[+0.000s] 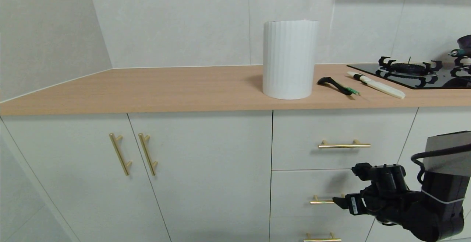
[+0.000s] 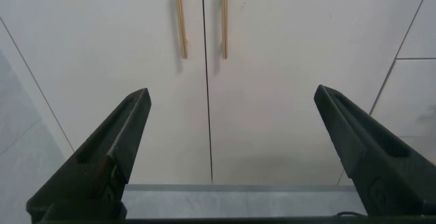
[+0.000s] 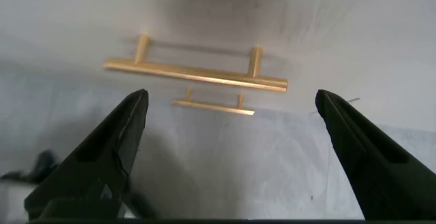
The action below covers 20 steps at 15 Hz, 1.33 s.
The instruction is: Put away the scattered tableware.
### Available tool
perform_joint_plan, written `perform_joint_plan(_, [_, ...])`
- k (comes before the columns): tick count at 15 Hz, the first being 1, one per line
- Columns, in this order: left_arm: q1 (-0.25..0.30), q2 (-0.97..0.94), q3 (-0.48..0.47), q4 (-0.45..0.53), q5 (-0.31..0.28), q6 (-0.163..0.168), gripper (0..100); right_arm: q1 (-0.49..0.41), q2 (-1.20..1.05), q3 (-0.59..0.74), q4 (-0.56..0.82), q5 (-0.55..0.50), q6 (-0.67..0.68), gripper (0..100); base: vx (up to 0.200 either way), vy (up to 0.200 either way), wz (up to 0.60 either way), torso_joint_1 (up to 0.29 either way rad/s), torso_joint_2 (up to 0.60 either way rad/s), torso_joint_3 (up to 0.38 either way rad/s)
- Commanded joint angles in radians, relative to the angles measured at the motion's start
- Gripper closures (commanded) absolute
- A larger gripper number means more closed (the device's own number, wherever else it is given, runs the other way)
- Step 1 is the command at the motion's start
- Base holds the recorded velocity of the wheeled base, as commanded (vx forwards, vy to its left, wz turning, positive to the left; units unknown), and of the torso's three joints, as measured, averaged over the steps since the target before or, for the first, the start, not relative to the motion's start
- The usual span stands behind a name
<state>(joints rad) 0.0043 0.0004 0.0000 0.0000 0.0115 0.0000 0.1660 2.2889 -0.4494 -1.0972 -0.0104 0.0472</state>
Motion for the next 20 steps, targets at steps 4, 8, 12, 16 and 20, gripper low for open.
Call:
perform_joint_plan(4, [0.0, 0.0, 0.0, 0.0, 0.001, 0.0, 0, 0.001, 0.119, -0.029, -0.055, -0.028, 0.019, 0, 0.0, 0.0, 0.0, 0.0, 0.0, 0.0])
perform_joint_plan(8, [0.0, 0.0, 0.0, 0.0, 0.001, 0.0, 0, 0.001, 0.129, -0.058, -0.056, -0.046, 0.036, 0, 0.0, 0.0, 0.0, 0.0, 0.0, 0.0])
perform_joint_plan(12, [0.0, 0.0, 0.0, 0.0, 0.001, 0.0, 0, 0.006, 0.147, -0.088, -0.058, -0.079, 0.072, 0, 0.0, 0.0, 0.0, 0.0, 0.0, 0.0])
perform_joint_plan(16, [0.0, 0.0, 0.0, 0.0, 0.001, 0.0, 0, 0.007, 0.179, -0.101, -0.055, -0.105, 0.068, 0, 0.0, 0.0, 0.0, 0.0, 0.0, 0.0])
perform_joint_plan(20, [0.0, 0.0, 0.0, 0.0, 0.001, 0.0, 0, 0.009, 0.19, -0.101, -0.05, -0.108, 0.065, 0, 0.0, 0.0, 0.0, 0.0, 0.0, 0.0])
